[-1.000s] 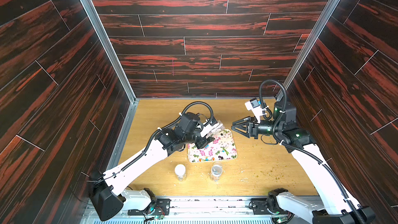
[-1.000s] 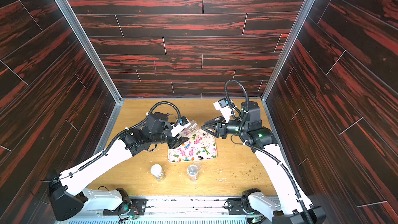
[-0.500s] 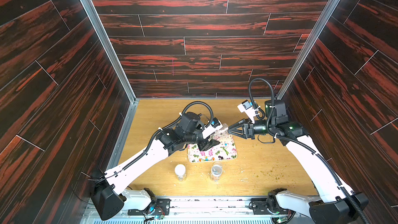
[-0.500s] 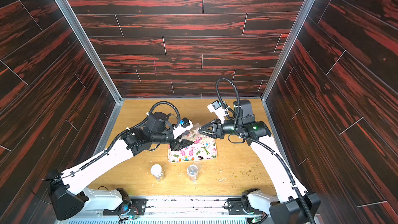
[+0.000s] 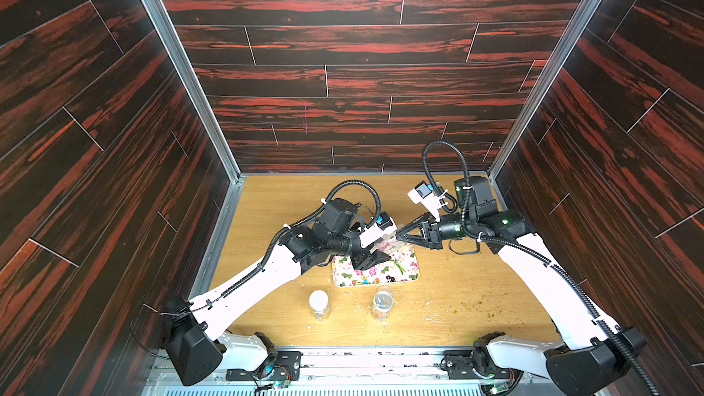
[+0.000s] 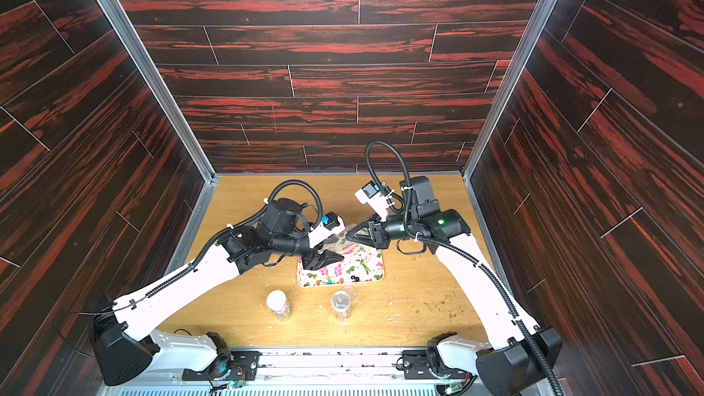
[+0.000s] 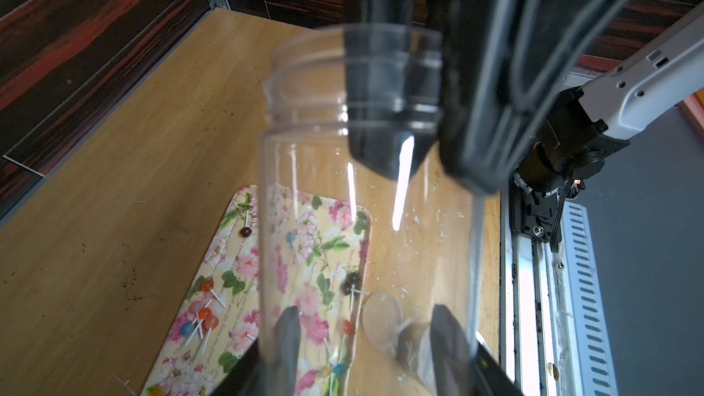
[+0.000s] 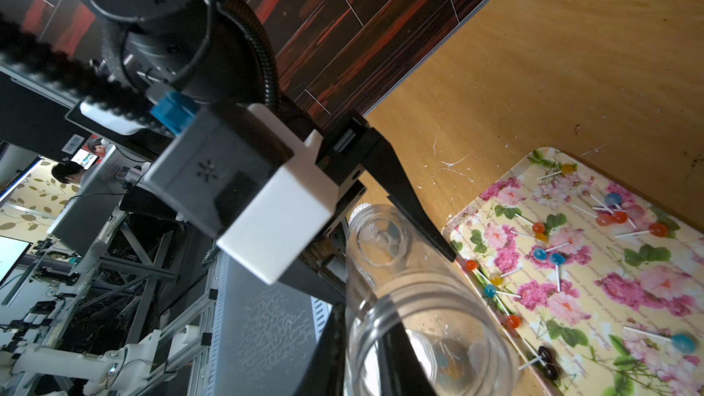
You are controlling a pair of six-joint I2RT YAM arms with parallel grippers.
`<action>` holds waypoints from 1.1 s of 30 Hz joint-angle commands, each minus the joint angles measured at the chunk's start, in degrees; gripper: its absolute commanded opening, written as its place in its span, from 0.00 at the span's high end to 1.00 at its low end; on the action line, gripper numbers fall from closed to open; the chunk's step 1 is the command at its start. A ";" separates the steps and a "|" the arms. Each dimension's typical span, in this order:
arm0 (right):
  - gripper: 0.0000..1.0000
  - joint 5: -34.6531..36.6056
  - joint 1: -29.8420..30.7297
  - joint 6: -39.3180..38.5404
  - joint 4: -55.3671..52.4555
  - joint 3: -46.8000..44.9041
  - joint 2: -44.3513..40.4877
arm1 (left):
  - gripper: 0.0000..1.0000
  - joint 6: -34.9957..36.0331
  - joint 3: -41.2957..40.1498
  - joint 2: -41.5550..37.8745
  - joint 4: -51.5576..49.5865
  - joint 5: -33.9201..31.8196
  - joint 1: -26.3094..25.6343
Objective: Pour the candies out of the jar
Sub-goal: Place the jar at the center of the board.
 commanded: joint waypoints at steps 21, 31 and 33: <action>1.00 18.22 -1.14 2.68 -1.99 2.47 3.45 | 0.00 -11.22 -18.38 -24.25 9.04 -32.17 -0.04; 1.00 38.30 -6.58 3.17 -5.06 8.17 15.27 | 0.00 -15.94 -26.80 -32.96 12.80 -35.65 -0.04; 1.00 41.12 -7.97 3.18 -5.69 9.45 17.38 | 0.00 -16.41 -27.12 -32.87 12.41 -35.59 -0.04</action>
